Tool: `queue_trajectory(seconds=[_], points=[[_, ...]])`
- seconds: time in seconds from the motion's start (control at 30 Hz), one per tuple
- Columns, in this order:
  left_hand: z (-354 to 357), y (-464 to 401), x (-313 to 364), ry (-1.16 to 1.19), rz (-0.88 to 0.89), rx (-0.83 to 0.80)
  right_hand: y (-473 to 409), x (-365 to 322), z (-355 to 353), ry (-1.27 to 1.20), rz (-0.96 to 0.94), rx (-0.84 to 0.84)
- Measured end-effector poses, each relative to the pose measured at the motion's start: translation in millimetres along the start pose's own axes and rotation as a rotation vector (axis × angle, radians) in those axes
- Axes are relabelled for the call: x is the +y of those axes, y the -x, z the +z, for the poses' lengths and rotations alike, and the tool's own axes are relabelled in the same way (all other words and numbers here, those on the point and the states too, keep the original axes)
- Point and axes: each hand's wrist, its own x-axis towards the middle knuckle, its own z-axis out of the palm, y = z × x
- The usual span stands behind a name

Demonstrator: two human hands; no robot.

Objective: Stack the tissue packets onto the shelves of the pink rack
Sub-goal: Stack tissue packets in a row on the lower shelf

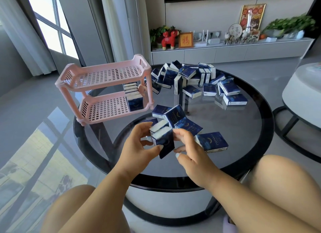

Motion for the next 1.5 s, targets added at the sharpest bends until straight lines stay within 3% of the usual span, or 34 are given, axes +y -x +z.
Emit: queue_trajectory(seconds=[0.2, 0.33, 0.4, 0.63, 0.93, 1.03, 1.13, 1.23, 1.5], points=[[4.9, -0.2, -4.2, -0.102, -0.045, -0.003, 2.0, -4.8, -6.0, 0.154, -0.02, 0.033], [2.4, -1.5, -0.2, -0.131, -0.035, 0.032, -4.4, -4.7, -22.5, 0.53, -0.164, 0.212], [1.5, -3.1, 1.4, -0.166, -0.02, 0.038, -9.2, -2.7, -35.3, 0.692, -0.147, 0.267], [4.4, -4.0, -2.4, -0.026, -0.092, -0.001, -13.9, 3.1, -75.4, 0.837, 0.211, -0.036], [5.5, -4.3, -0.8, 0.068, -0.117, -0.032, -13.2, 9.3, -87.2, 0.879, 0.257, -0.106], [5.7, -3.9, 0.5, 0.105, -0.12, -0.04, -13.2, 5.4, -85.4, 0.793, 0.205, 0.06], [6.7, -3.7, 1.8, 0.143, -0.123, -0.038, -13.7, -2.1, -77.7, 0.508, 0.094, 0.255], [7.5, -4.4, 2.7, 0.165, -0.115, -0.046, -14.3, -4.4, -57.0, 0.254, 0.058, 0.198], [7.6, -3.7, 5.0, 0.192, -0.118, -0.121, -21.7, 13.5, -21.6, 0.248, 0.005, 0.298]])
